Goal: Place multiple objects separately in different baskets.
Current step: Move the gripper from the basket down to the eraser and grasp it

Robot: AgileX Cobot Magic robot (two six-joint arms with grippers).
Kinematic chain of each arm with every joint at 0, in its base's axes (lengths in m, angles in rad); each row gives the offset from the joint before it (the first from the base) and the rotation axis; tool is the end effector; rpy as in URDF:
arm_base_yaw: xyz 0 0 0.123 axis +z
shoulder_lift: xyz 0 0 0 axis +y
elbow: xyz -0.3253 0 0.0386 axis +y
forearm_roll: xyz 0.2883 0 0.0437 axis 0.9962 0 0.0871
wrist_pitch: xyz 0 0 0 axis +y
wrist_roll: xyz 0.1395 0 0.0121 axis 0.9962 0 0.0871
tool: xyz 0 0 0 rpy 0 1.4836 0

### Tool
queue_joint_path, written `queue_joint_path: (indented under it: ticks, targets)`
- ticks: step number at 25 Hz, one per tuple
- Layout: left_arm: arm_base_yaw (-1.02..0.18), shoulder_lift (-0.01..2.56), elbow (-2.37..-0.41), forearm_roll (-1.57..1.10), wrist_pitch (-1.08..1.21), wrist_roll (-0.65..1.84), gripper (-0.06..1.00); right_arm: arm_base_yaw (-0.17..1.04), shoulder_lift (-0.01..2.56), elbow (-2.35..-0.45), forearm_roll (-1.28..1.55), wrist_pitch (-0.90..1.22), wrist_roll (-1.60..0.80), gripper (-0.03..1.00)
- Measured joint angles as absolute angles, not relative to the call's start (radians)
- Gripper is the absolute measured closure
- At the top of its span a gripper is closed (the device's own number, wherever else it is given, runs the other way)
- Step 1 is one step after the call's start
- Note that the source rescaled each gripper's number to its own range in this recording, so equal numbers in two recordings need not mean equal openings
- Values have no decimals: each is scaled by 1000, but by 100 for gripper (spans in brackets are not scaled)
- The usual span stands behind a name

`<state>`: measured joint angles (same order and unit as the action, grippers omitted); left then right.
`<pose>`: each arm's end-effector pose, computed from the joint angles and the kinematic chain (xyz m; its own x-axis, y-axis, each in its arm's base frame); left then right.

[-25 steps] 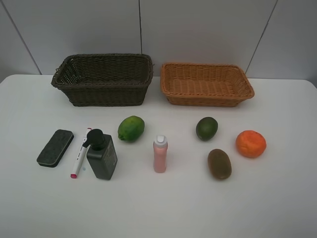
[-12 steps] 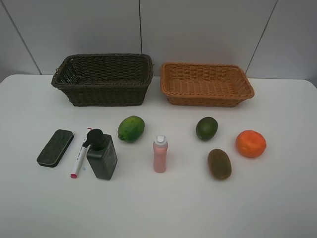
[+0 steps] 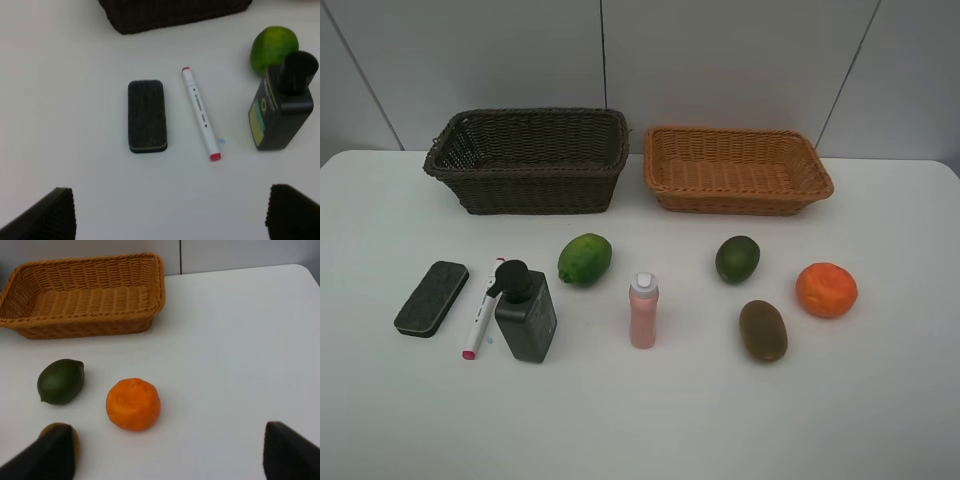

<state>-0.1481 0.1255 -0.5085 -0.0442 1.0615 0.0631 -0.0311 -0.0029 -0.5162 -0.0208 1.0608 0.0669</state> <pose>0.0480 -0.0126 0.2723 -0.5431 0.1230 -0.8306 0.2019 0.9793 0.0130 0.0289 -0.0034 0.2801 -0.4353 0.0703 -0.8975 0.0722 0.9965 0.0430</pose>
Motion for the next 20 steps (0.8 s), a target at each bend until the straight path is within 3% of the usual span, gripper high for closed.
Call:
queue_joint_path:
  ticks: [6,20]
  targets:
    - [-148,365,-556,-69,972,69,-5,-31,-3,-516,-21,1061,67,11]
    - [-148,1219,-808,-19,979,23,-5,-31,-3,-516,-21,1061,67,11]
